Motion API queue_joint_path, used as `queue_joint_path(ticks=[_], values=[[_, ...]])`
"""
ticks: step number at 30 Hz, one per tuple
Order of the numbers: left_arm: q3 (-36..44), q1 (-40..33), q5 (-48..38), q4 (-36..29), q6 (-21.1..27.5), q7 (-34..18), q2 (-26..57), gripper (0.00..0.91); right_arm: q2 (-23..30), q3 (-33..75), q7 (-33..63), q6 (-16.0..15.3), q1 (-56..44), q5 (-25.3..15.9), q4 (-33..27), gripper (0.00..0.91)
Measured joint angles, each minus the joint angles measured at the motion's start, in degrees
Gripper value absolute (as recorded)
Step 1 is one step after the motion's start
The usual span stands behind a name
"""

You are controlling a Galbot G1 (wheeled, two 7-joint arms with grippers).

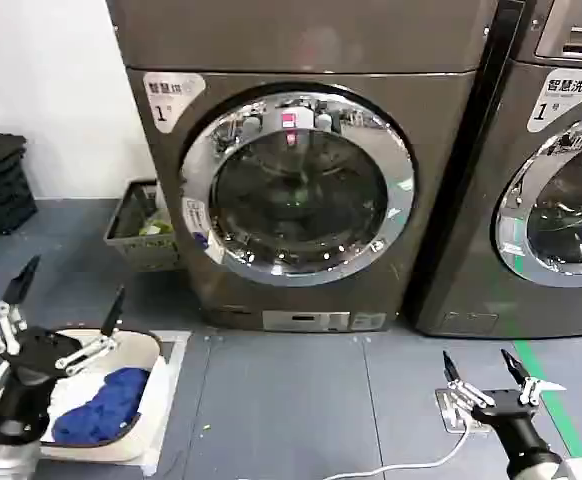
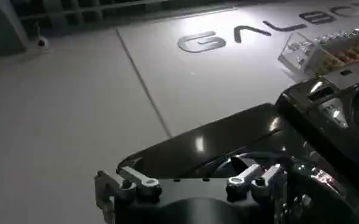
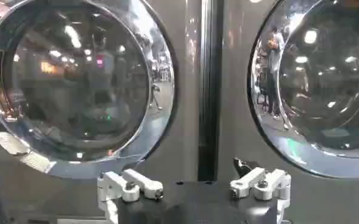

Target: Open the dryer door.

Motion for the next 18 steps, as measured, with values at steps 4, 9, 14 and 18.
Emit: queue_joint_path(ticks=[4,9,14,18], values=[[-0.14,0.03,-0.02,0.0,0.0,0.0,0.01,0.907,-1.06,-0.22,-0.46,-0.19,1.2,0.84,-0.65,0.907],[-0.13,0.14,-0.01,-0.27,0.09,0.06,-0.17,0.907,-2.95,-1.41,-0.51,-1.47,3.57,1.51,-1.74,0.907],[-0.12,0.29,0.0,-0.44,0.11,0.09,-0.21,0.907,-6.13,-2.96,-0.66,-1.98,7.03,4.7,-3.35,0.907],[0.09,0.28,0.22,-0.45,0.16,0.15,-0.26,0.907,-9.44,-4.5,-1.39,-1.87,10.71,8.23,-4.98,0.907]])
